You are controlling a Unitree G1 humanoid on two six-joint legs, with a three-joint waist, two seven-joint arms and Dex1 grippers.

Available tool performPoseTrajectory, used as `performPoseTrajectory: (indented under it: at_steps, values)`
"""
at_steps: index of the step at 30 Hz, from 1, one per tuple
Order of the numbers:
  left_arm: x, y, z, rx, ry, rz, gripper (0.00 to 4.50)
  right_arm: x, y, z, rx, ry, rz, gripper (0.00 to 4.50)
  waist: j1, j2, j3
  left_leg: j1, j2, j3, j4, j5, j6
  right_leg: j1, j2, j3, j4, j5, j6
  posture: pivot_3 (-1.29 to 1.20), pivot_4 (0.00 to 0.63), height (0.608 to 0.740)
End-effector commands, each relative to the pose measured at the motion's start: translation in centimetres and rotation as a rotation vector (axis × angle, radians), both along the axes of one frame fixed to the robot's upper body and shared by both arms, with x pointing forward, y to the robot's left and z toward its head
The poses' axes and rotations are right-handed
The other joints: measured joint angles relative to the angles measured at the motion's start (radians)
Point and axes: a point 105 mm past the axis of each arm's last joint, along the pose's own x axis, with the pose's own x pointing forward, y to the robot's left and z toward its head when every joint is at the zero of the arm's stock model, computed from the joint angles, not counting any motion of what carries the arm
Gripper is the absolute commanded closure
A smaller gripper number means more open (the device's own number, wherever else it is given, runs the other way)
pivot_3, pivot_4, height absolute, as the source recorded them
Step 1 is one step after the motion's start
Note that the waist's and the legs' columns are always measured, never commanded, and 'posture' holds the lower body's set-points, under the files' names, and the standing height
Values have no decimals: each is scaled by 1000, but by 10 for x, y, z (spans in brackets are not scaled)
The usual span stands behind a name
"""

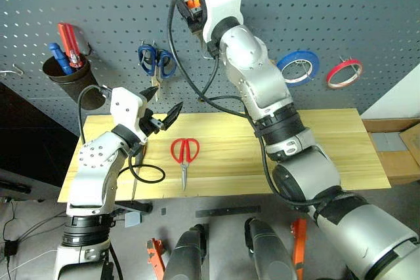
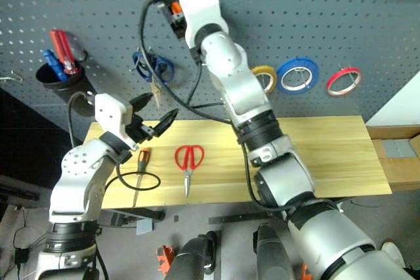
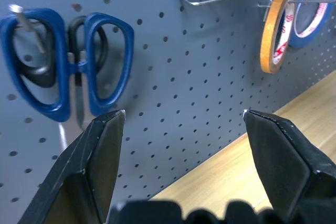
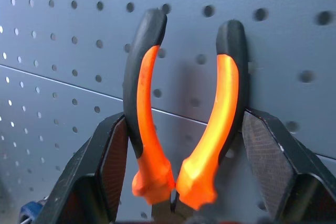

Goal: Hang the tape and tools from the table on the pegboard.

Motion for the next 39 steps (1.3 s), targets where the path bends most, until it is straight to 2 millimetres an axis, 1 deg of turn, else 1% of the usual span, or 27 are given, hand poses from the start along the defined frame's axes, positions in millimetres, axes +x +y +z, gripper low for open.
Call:
performPoseTrajectory:
  at_steps: [1,5,9,12,14,16,20,24,26,27,29,30,33,36,39]
  values:
    - [-6,-6,15,6,-60,-18,625,-2,0,16,-5,-111,-18,1723,0,0,0,0,0,0,1,0,0,0,0,0,1,1,-1,-8,215,740]
    - [-4,-7,16,5,-67,-18,625,12,-12,-9,-66,-120,-76,1723,5,-3,-2,0,2,-1,1,3,-3,1,3,-1,1,3,-2,-7,214,740]
    - [-2,-9,16,4,-69,-24,625,17,-20,-20,-84,-121,-105,1723,7,-5,-4,0,2,-1,2,3,-4,1,3,-1,1,3,-3,-17,216,740]
    - [-1,-11,15,5,-68,-32,625,18,-23,-29,-90,-113,-114,1723,8,-5,-4,0,2,-1,2,3,-4,1,3,-1,1,3,-3,-23,217,740]
    - [0,-13,15,5,-67,-37,625,21,-26,-42,-97,-83,-128,1723,8,-5,-4,1,3,-1,2,3,-4,1,3,-1,1,3,-3,-30,221,740]
    - [1,-14,14,6,-66,-40,625,23,-28,-50,-108,-62,-139,1723,8,-6,-4,1,3,-1,2,3,-4,1,3,-1,1,3,-3,-33,221,740]
    - [3,-16,13,8,-65,-45,625,27,-34,-62,-146,-41,-180,1723,8,-6,-4,0,3,-1,2,3,-4,1,3,-1,1,3,-3,-37,221,740]
    - [7,-14,6,45,-49,-24,625,35,-43,-78,-178,33,-216,1723,8,-6,-5,1,3,-1,2,3,-4,1,4,-1,1,3,-3,-49,222,740]
    - [8,-14,4,52,-45,-19,625,37,-46,-83,-185,58,-223,1003,6,-6,-5,1,3,-1,2,3,-4,1,4,-1,1,3,-3,-53,222,740]
    - [9,-14,3,55,-40,-16,625,37,-47,-84,-187,73,-223,785,7,-6,-5,1,3,-1,2,3,-4,1,4,-1,1,3,-3,-55,222,740]
    - [11,-15,1,56,-31,-11,625,37,-48,-88,-187,107,-208,134,8,-6,-6,1,3,-1,3,4,-4,2,4,-1,1,3,-3,-57,223,740]
    - [12,-15,0,56,-28,-8,625,37,-49,-89,-184,121,-199,36,8,-7,-6,1,3,-1,3,4,-4,2,4,-1,1,3,-3,-57,223,740]
    - [13,-14,-2,63,-20,10,625,29,-48,-95,-225,167,-150,36,10,-7,-6,1,3,-1,3,5,-3,2,4,-1,1,4,-3,-57,226,740]
    - [14,-13,-5,53,-2,30,625,13,-48,-108,-299,233,-92,36,10,-7,-6,1,3,-1,3,5,-3,2,4,-1,1,4,-3,-56,227,740]
    - [13,-11,-13,48,44,57,625,-5,-50,-125,-376,327,-21,36,9,-7,-6,1,3,-1,1,5,-4,1,3,-1,1,4,-3,-57,229,740]
